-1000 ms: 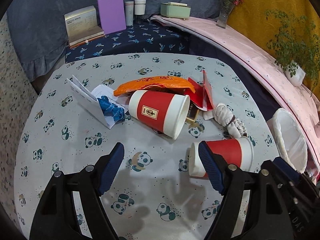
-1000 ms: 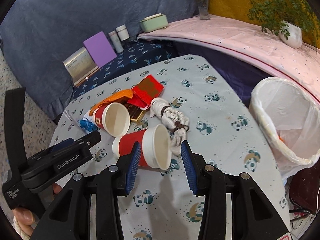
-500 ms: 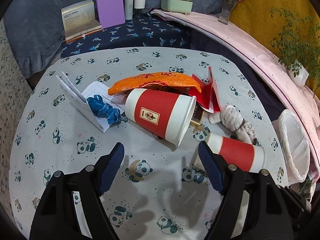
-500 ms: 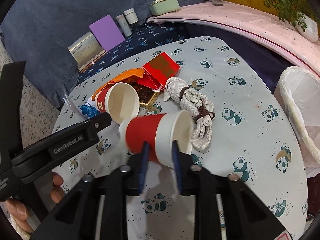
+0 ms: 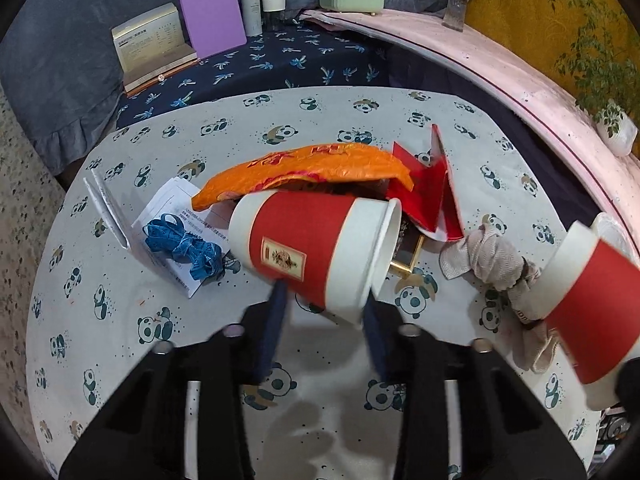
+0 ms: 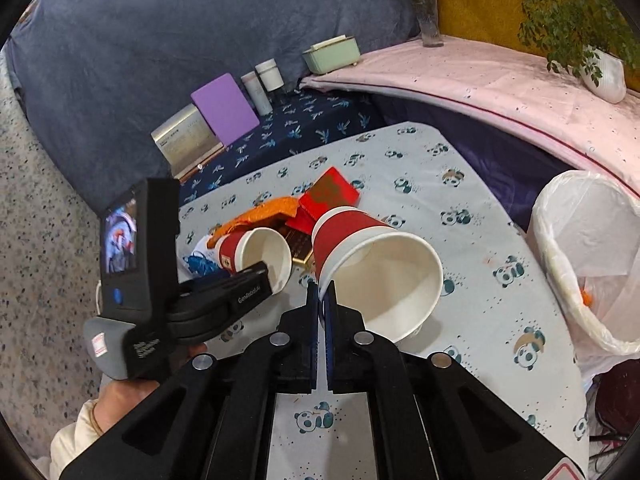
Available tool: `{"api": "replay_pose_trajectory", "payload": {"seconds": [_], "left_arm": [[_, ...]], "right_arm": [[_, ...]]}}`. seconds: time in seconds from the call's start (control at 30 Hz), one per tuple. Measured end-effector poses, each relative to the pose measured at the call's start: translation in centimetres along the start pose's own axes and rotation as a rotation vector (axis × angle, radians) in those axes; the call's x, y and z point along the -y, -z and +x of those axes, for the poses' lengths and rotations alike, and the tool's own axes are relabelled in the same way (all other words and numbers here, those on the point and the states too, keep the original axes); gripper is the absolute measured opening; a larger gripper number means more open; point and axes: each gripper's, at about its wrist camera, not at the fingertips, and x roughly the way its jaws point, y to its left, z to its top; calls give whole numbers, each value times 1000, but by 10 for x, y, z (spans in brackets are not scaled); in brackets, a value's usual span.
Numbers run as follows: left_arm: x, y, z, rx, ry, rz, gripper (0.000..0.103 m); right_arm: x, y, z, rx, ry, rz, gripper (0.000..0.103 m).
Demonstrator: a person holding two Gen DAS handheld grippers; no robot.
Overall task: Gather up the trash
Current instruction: 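Grasp the second red paper cup with the left tool, then carry both red cups over the white bin and open both tools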
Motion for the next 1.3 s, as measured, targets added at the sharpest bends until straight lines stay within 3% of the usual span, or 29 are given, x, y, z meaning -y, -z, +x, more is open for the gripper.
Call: {"api": "replay_pose_trajectory", "payload": {"seconds": [0.03, 0.2, 0.43, 0.7, 1.3], "left_arm": [[0, 0, 0, -4, -7, 4, 17], [0, 6, -10, 6, -16, 2, 3], [7, 15, -46, 61, 20, 13, 2], [39, 23, -91, 107, 120, 62, 2], [140, 35, -125, 139, 221, 238, 2]], "right_arm": [[0, -1, -2, 5, 3, 0, 3], [3, -3, -6, 18, 10, 8, 3], [4, 0, -21, 47, 17, 16, 3], [19, 0, -46, 98, 42, 46, 3], [95, 6, -109, 212, 153, 161, 3]]}}
